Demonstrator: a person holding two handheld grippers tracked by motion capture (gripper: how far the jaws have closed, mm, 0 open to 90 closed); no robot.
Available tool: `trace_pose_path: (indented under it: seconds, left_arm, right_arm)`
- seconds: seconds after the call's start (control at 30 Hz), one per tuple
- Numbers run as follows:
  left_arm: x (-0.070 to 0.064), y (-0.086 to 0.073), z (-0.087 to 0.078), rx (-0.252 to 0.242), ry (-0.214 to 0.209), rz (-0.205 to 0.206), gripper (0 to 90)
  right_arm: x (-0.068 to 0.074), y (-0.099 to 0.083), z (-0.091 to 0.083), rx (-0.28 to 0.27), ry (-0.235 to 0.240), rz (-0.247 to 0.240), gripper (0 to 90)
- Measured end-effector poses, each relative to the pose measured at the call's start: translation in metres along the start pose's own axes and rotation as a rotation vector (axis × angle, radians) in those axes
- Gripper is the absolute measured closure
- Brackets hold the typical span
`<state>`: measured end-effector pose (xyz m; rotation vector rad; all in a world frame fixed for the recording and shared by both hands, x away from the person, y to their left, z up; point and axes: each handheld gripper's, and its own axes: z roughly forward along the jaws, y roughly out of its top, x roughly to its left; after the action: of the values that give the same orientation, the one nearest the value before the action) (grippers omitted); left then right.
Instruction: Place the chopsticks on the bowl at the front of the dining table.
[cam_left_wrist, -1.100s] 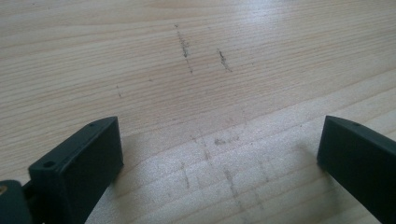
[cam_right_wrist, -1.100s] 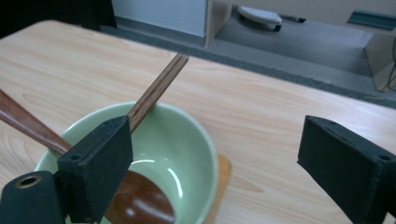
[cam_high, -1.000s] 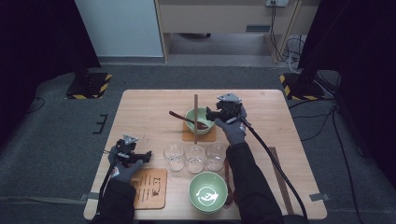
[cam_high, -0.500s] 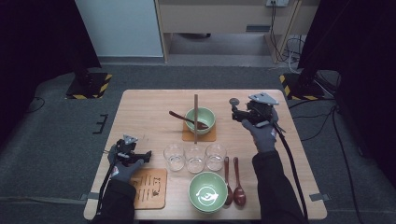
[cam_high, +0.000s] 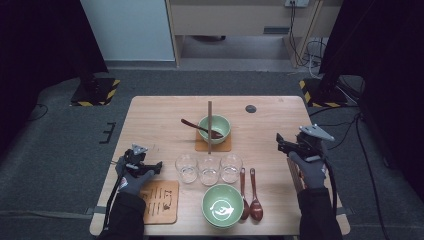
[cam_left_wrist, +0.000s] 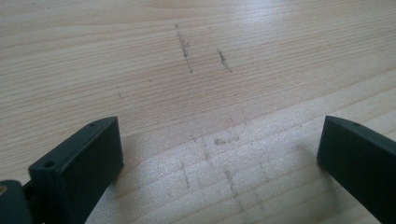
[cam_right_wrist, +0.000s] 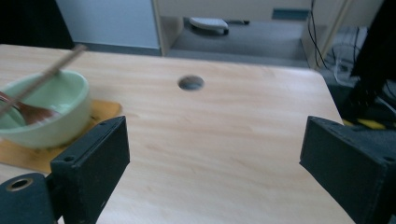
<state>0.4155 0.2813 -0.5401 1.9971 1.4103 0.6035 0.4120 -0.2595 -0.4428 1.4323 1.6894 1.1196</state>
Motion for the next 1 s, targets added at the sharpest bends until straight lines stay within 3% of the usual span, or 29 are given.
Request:
trace_pose_path:
  seconds: [0.1, 0.37, 0.47, 0.63, 0.8, 1.0]
  left_arm:
    - [0.000, 0.000, 0.000, -0.002, 0.000, 0.001, 0.0]
    - [0.001, -0.001, -0.002, -0.027, 0.006, -0.006, 8.3]
    - [0.002, -0.001, -0.003, -0.034, 0.009, -0.004, 12.4]
    - [0.002, 0.000, -0.006, -0.043, 0.019, -0.011, 21.4]
    - [0.002, 0.003, -0.015, -0.104, 0.003, -0.030, 25.8]
    - [-0.005, 0.006, -0.027, -0.172, -0.018, -0.016, 30.7]
  right_arm:
    - [-0.017, -0.020, 0.000, 0.024, -0.017, 0.039, 10.1]
    - [-0.048, -0.057, 0.001, 0.081, -0.091, 0.068, 18.2]
    - [-0.053, -0.063, 0.003, 0.086, -0.117, 0.059, 22.2]
    - [-0.055, -0.075, 0.010, 0.138, -0.140, 0.034, 29.7]
    - [-0.060, -0.082, 0.009, 0.160, -0.159, 0.030, 35.4]
    - [-0.063, -0.091, 0.014, 0.196, -0.173, 0.014, 37.5]
